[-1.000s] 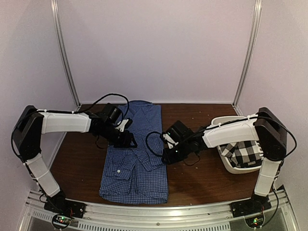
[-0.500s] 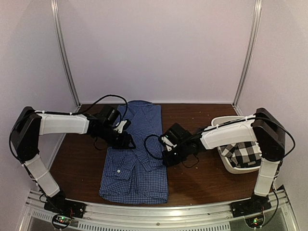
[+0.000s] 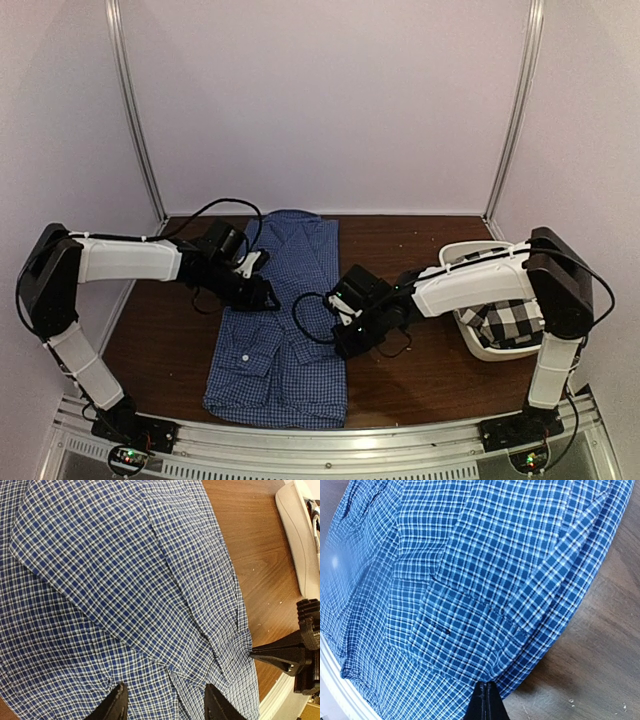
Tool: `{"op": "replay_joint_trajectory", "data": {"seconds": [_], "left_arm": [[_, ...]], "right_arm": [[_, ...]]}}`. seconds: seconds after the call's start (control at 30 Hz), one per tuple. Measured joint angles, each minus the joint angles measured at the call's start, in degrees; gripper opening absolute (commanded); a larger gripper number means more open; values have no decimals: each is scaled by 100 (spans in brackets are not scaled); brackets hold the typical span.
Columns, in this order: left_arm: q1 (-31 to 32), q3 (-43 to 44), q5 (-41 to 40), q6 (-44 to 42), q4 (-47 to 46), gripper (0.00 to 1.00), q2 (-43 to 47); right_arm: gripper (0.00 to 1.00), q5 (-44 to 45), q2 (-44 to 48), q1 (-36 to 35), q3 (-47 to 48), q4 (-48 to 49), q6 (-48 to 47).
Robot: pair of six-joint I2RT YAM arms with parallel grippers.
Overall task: Fold and stack the long sleeve shirts
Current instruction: Adjust the rectangle-folded shirt at the center of the board.
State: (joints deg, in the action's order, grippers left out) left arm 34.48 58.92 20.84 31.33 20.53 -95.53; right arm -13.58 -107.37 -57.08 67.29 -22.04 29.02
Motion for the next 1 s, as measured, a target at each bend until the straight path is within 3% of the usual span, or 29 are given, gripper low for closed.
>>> {"op": "replay_joint_trajectory", "data": {"seconds": [0.23,0.33,0.43,0.7,0.87,1.0], "left_arm": [[-4,-22,44,0,-57,53,39],[-7,-22,85,0,-105,53,39],[-7,-22,109,0,-125,52,39],[-31,-22,129,2,-127,53,50],[-31,-68,136,4,-166,53,140],[-31,-79,164,4,-210,53,142]], "right_arm": [[1,-96,44,-175,0,-101,125],[17,-96,92,-197,2,-188,133],[24,-92,114,-205,7,-243,131],[23,-92,129,-205,2,-271,291],[34,-55,142,-205,-52,-260,426],[34,61,289,-205,-136,-267,520]]}}
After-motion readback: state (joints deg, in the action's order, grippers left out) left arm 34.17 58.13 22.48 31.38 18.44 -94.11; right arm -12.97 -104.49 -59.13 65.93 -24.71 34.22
